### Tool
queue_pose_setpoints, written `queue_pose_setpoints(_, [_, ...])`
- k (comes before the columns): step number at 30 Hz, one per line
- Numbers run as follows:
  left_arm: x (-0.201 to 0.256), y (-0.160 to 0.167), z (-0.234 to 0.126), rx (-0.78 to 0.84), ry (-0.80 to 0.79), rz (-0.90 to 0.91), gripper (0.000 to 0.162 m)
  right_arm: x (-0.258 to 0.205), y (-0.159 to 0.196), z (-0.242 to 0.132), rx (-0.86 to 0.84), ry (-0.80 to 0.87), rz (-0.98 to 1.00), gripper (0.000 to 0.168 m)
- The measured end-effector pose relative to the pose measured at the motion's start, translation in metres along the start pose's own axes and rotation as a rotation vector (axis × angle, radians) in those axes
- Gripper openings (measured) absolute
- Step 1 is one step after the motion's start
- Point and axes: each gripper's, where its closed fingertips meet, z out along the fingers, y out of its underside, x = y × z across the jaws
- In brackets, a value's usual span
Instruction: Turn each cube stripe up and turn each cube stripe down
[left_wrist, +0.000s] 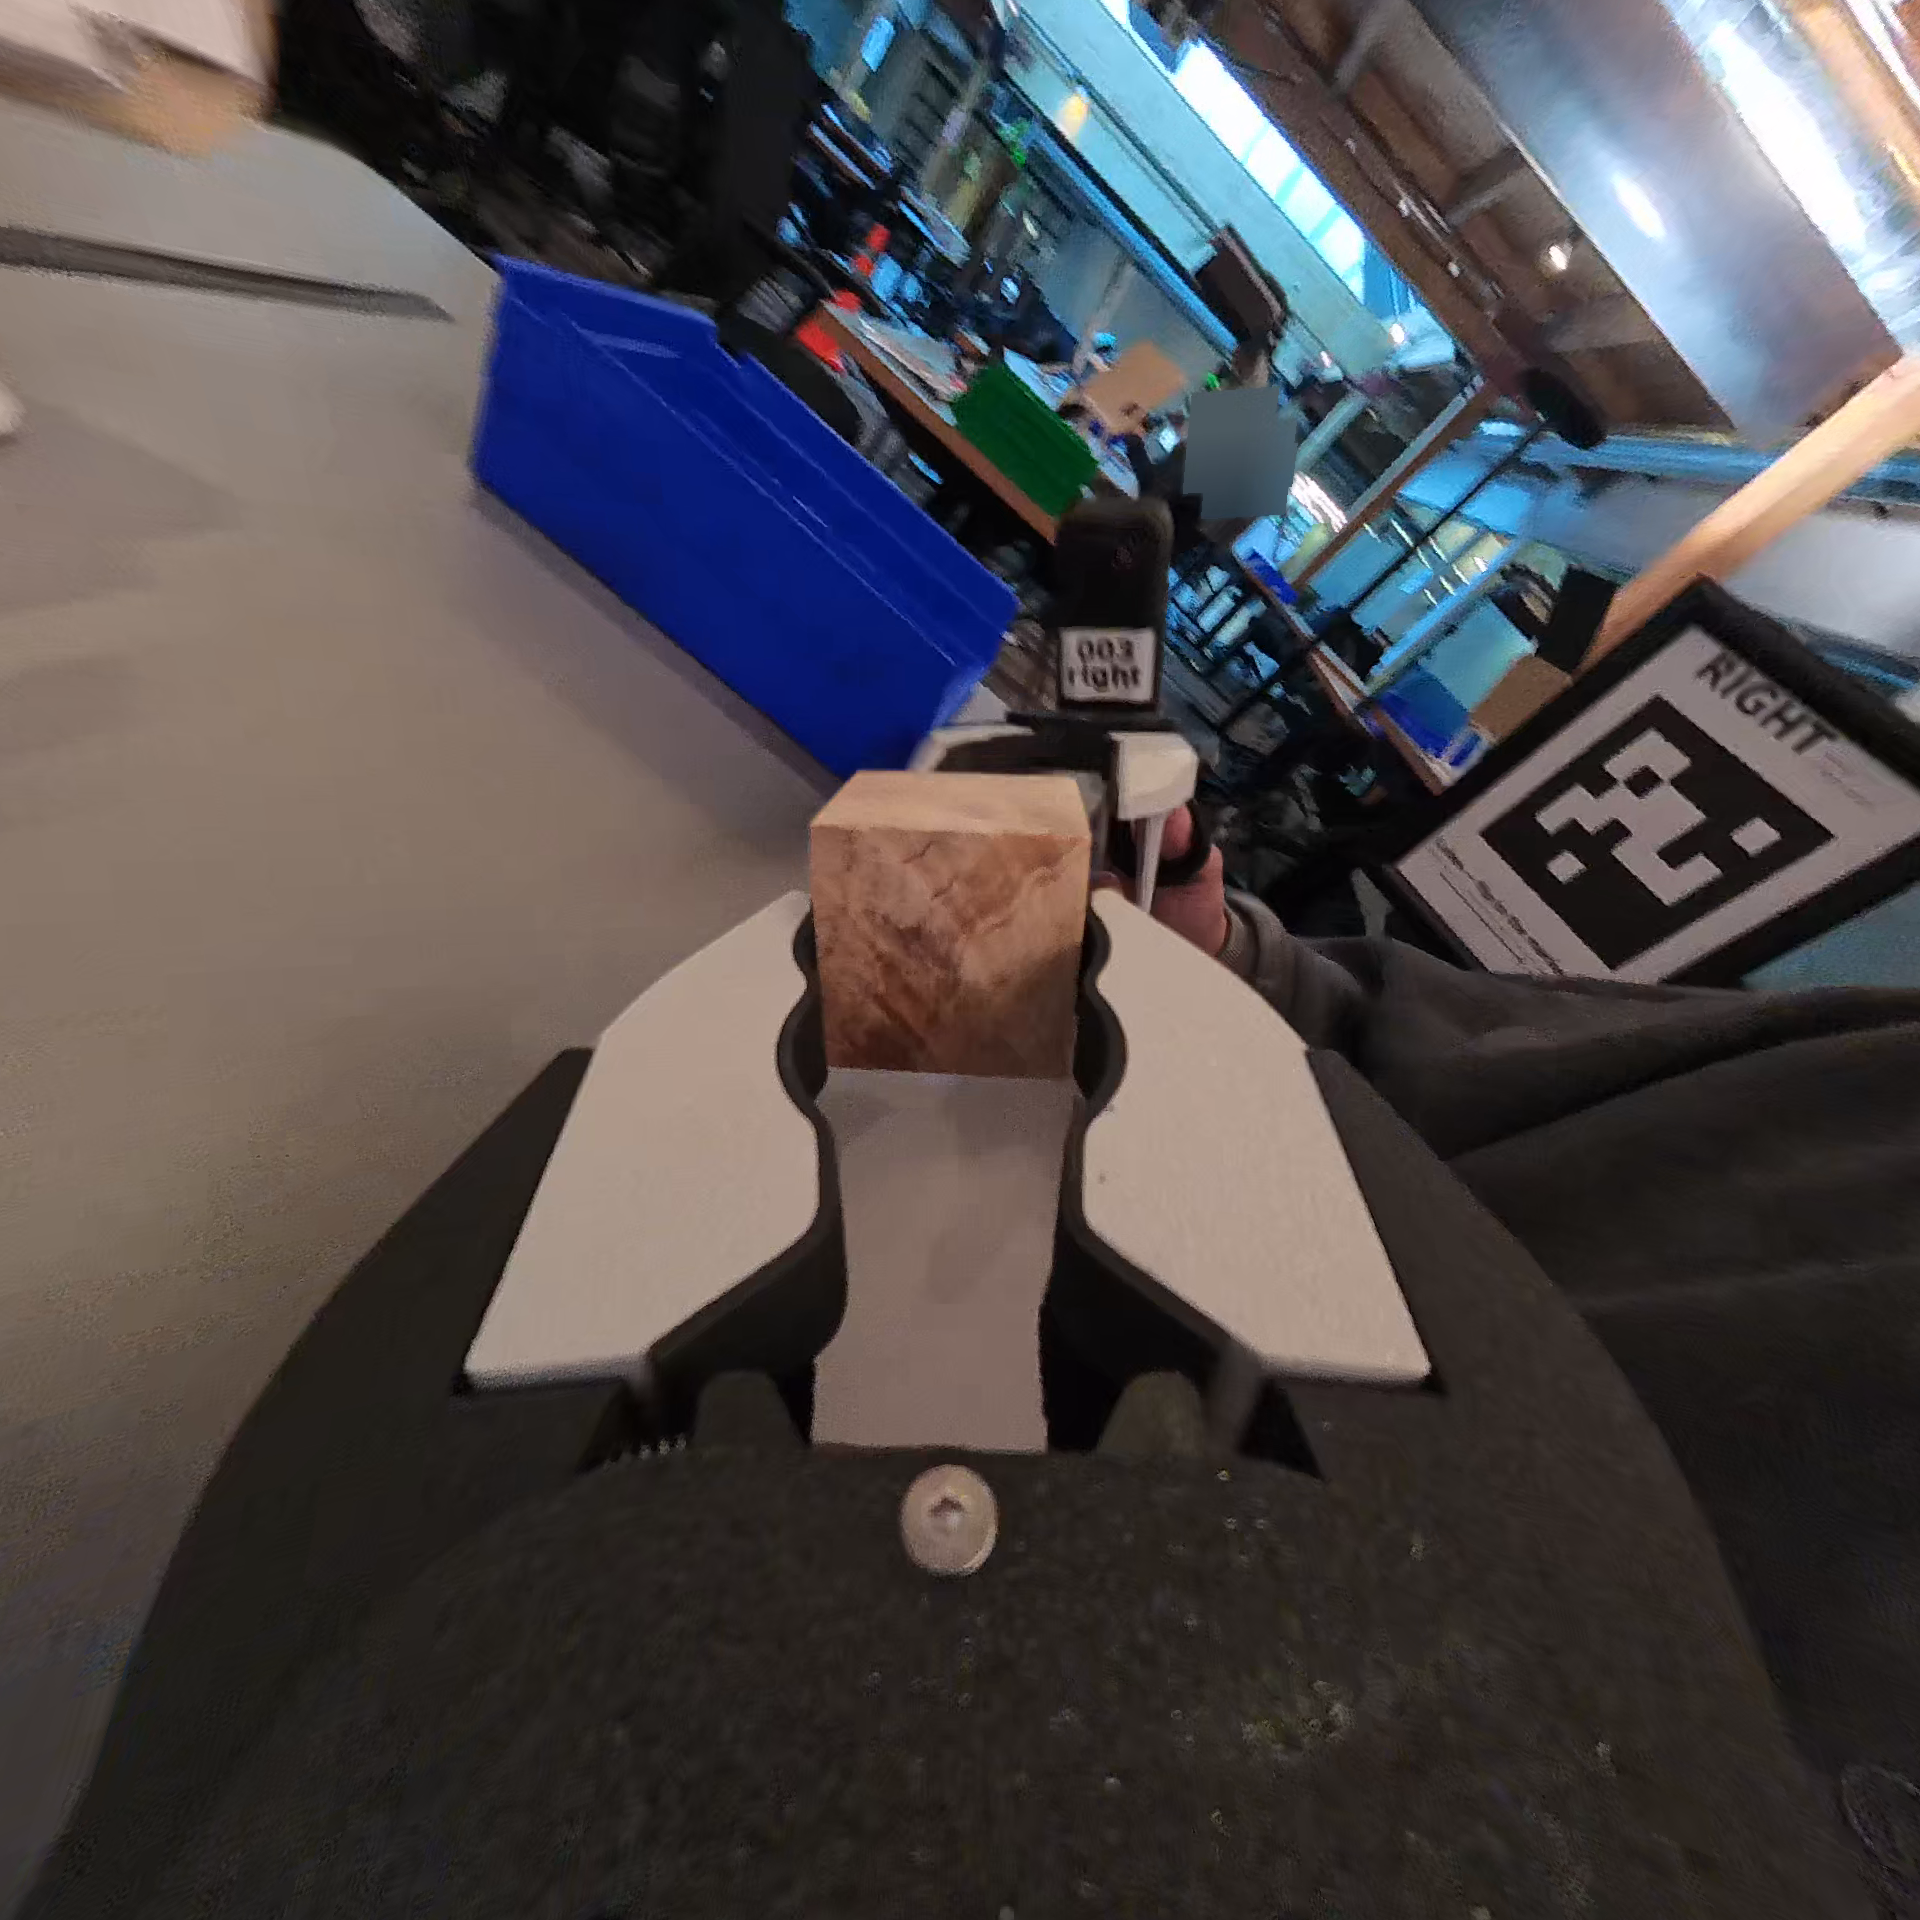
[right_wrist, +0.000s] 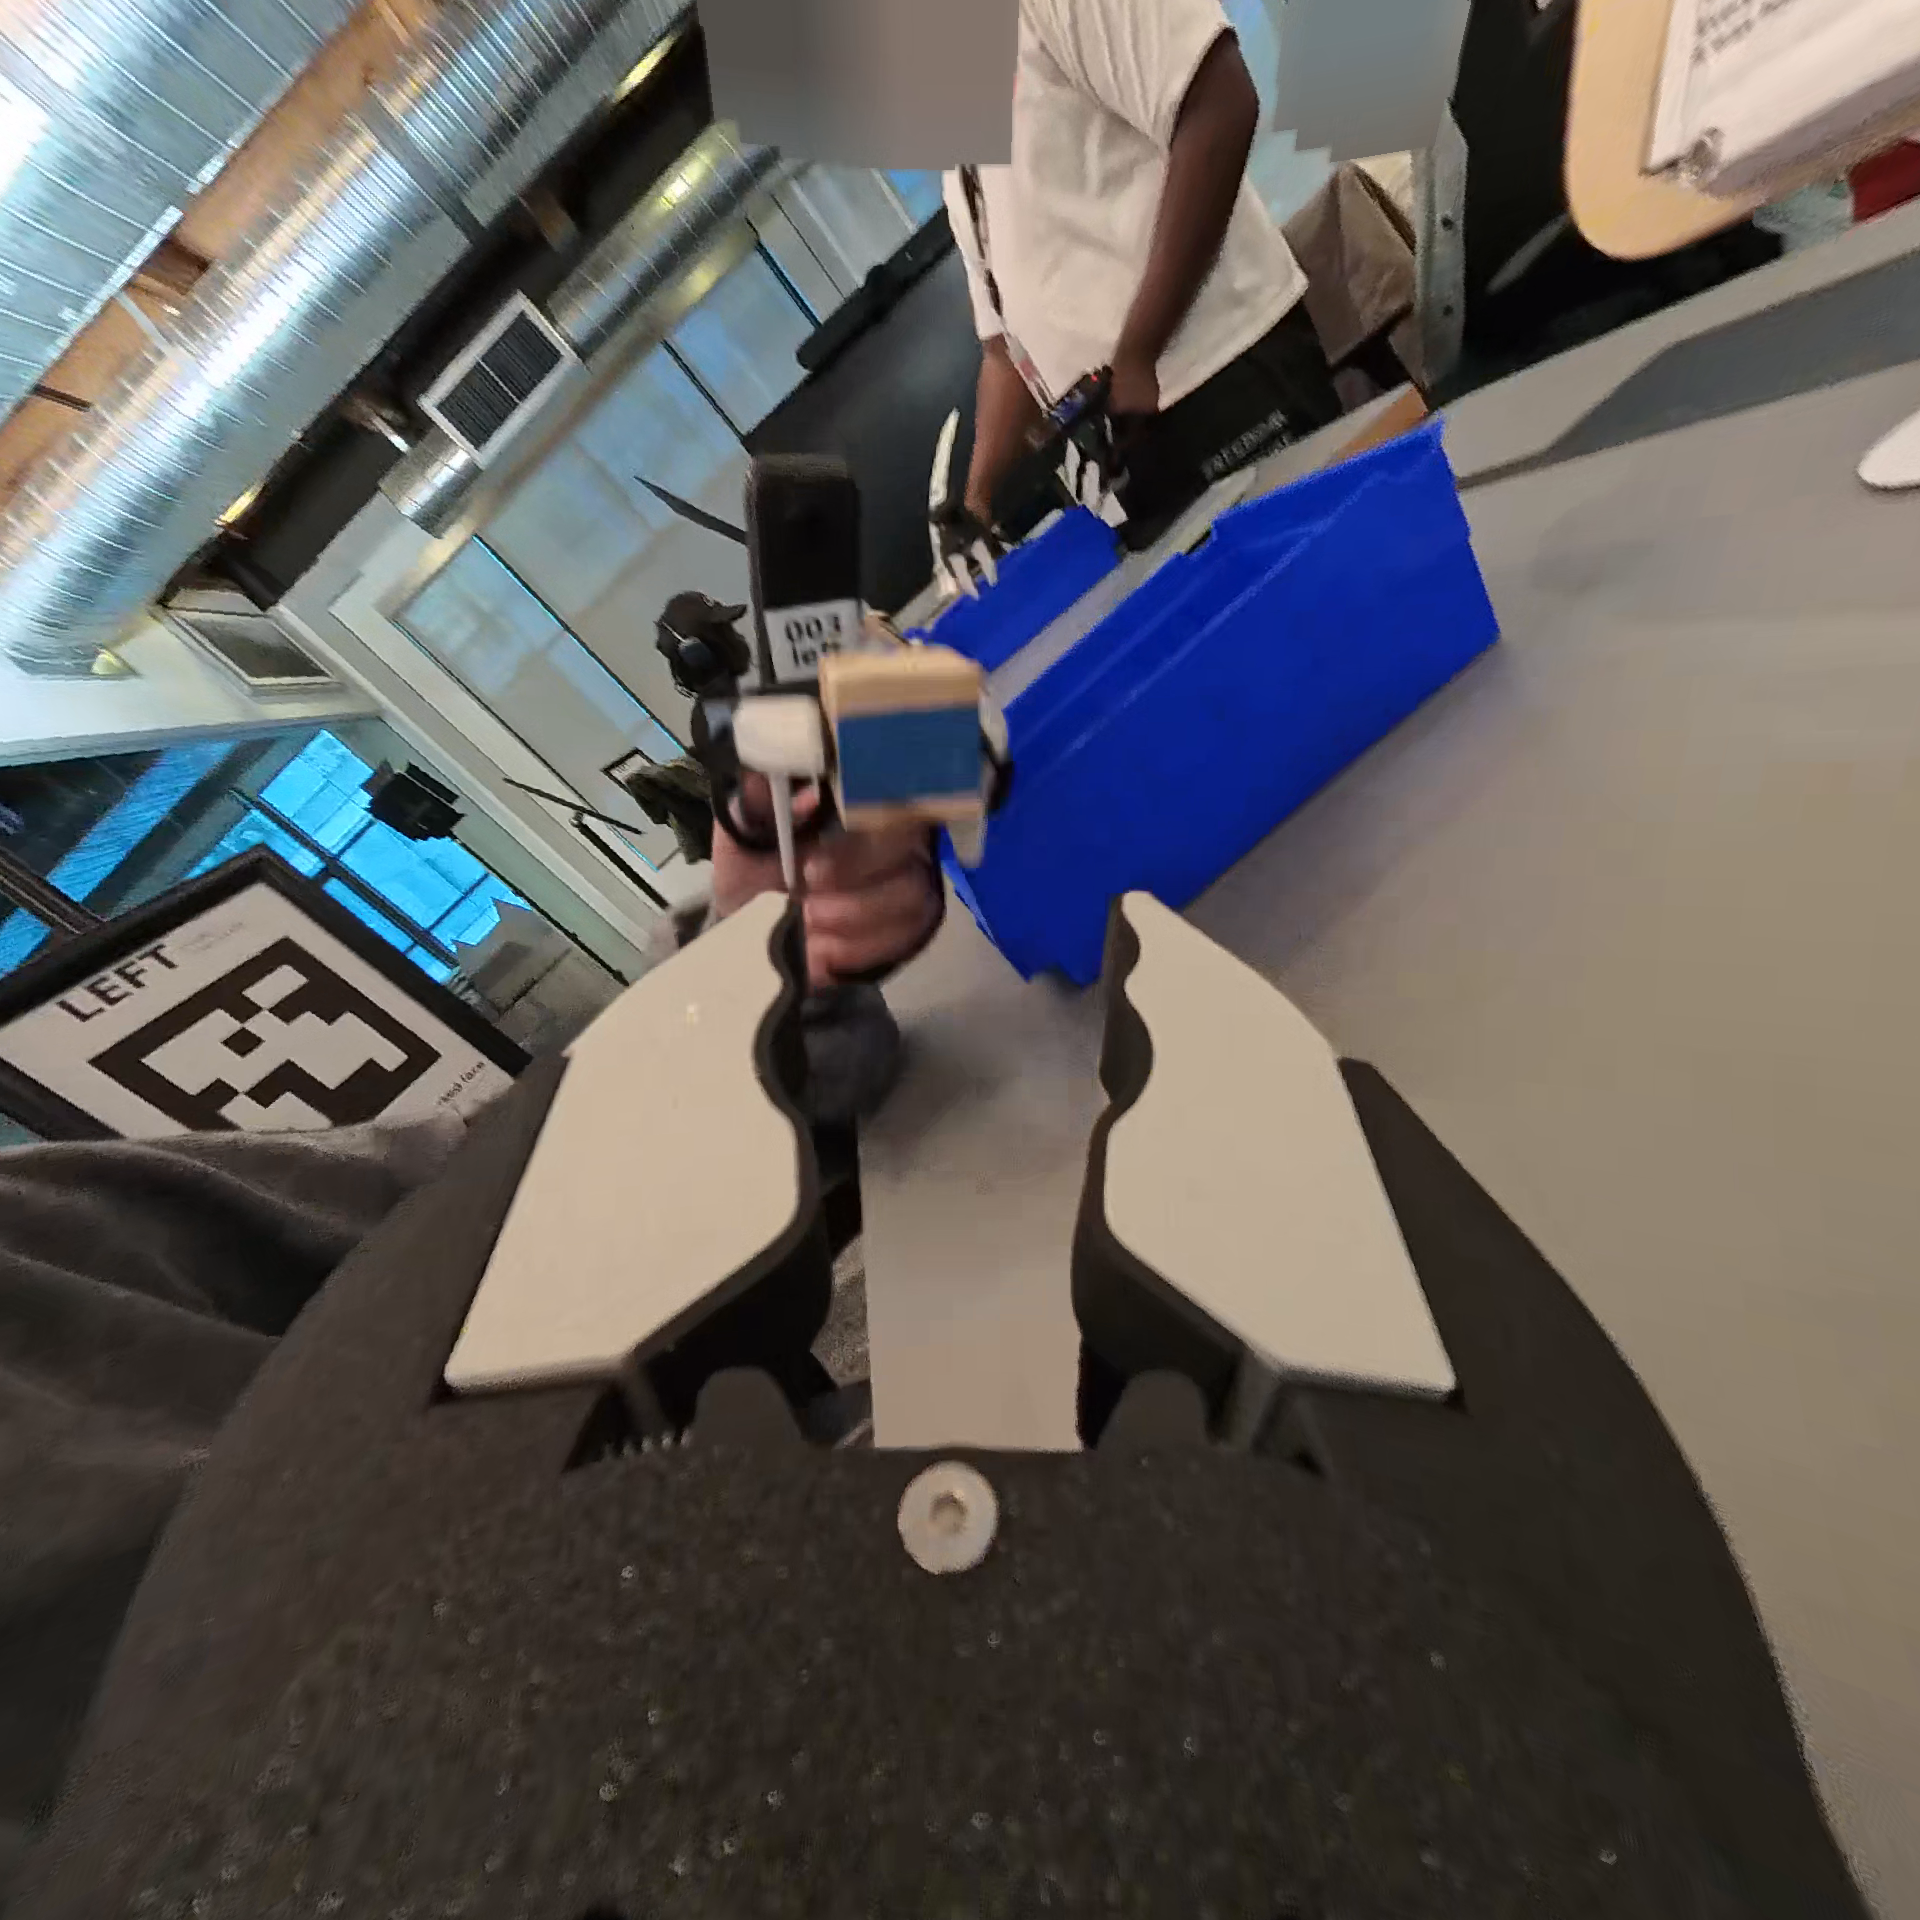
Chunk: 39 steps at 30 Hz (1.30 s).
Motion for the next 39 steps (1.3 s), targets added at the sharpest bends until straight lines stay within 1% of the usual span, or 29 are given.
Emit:
queue_pose_setpoints(3, [0.009, 0.018, 0.039, -0.059, 0.022, 0.042, 0.044, -0.008, -0.002, 0.011, 0.011, -0.045, 0.015, 0.052])
queue_pose_setpoints(6, [0.016, 0.026, 0.06, -0.083, 0.06, 0.038, 0.044, -0.006, 0.003, 0.01, 0.002, -0.034, 0.009, 0.051])
queue_pose_setpoints(8, [0.016, 0.03, 0.068, -0.095, 0.058, 0.041, 0.044, -0.006, 0.002, 0.008, 0.018, -0.05, 0.027, 0.051])
queue_pose_setpoints(10, [0.017, 0.032, 0.073, -0.099, 0.075, 0.028, 0.044, -0.004, 0.006, 0.008, 0.0, -0.044, 0.038, 0.051])
queue_pose_setpoints(12, [0.017, 0.035, 0.078, -0.107, 0.08, 0.016, 0.044, -0.005, 0.008, 0.009, 0.0, -0.061, 0.026, 0.043])
queue_pose_setpoints(16, [0.018, 0.037, 0.08, -0.093, 0.081, 0.009, 0.044, -0.004, 0.012, 0.007, -0.03, -0.056, 0.028, 0.043])
queue_pose_setpoints(17, [0.017, 0.038, 0.079, -0.089, 0.064, 0.017, 0.046, -0.003, 0.014, 0.006, -0.051, -0.052, 0.039, 0.043])
queue_pose_setpoints(19, [0.013, 0.039, 0.07, -0.076, -0.01, 0.033, 0.079, -0.002, 0.012, 0.002, -0.051, -0.035, 0.034, 0.043])
queue_pose_setpoints(20, [0.011, 0.042, 0.063, -0.079, -0.054, 0.052, 0.084, -0.002, 0.011, -0.001, -0.047, -0.033, 0.03, 0.043])
queue_pose_setpoints(22, [0.001, 0.052, 0.045, -0.066, -0.212, 0.134, 0.084, -0.002, 0.007, -0.009, -0.031, -0.011, 0.002, 0.043])
queue_pose_setpoints(24, [-0.013, 0.065, 0.024, -0.033, -0.392, 0.212, 0.08, -0.002, 0.003, -0.017, -0.03, 0.023, -0.041, 0.043])
queue_pose_setpoints(25, [-0.014, 0.072, 0.016, -0.019, -0.436, 0.224, 0.078, -0.002, 0.0, -0.021, -0.029, 0.047, -0.06, 0.043])
queue_pose_setpoints(27, [-0.008, 0.085, 0.011, -0.027, -0.425, 0.206, 0.075, -0.004, -0.009, -0.032, -0.032, 0.104, -0.101, 0.043])
queue_pose_setpoints(28, [-0.005, 0.089, 0.01, -0.036, -0.411, 0.192, 0.075, -0.005, -0.019, -0.04, -0.037, 0.145, -0.137, 0.043])
queue_pose_setpoints(30, [-0.002, 0.092, 0.009, -0.043, -0.39, 0.184, 0.075, -0.007, -0.056, -0.068, -0.01, 0.275, -0.245, 0.043])
queue_pose_setpoints(32, [-0.001, 0.09, 0.01, -0.043, -0.383, 0.202, 0.073, -0.001, -0.1, -0.11, 0.001, 0.485, -0.34, 0.043])
queue_pose_setpoints(34, [-0.003, 0.095, 0.013, -0.075, -0.382, 0.211, 0.072, 0.022, -0.139, -0.162, -0.039, 0.762, -0.387, 0.043])
queue_pose_setpoints(37, [-0.004, 0.108, 0.019, -0.138, -0.365, 0.207, 0.07, 0.079, -0.171, -0.232, -0.228, 1.118, -0.343, 0.043])
queue_pose_setpoints(38, [-0.003, 0.111, 0.021, -0.154, -0.353, 0.207, 0.07, 0.104, -0.175, -0.251, -0.314, 1.207, -0.297, 0.043])
queue_pose_setpoints(39, [-0.001, 0.113, 0.023, -0.165, -0.345, 0.21, 0.07, 0.129, -0.174, -0.265, -0.402, 1.257, -0.228, 0.043])
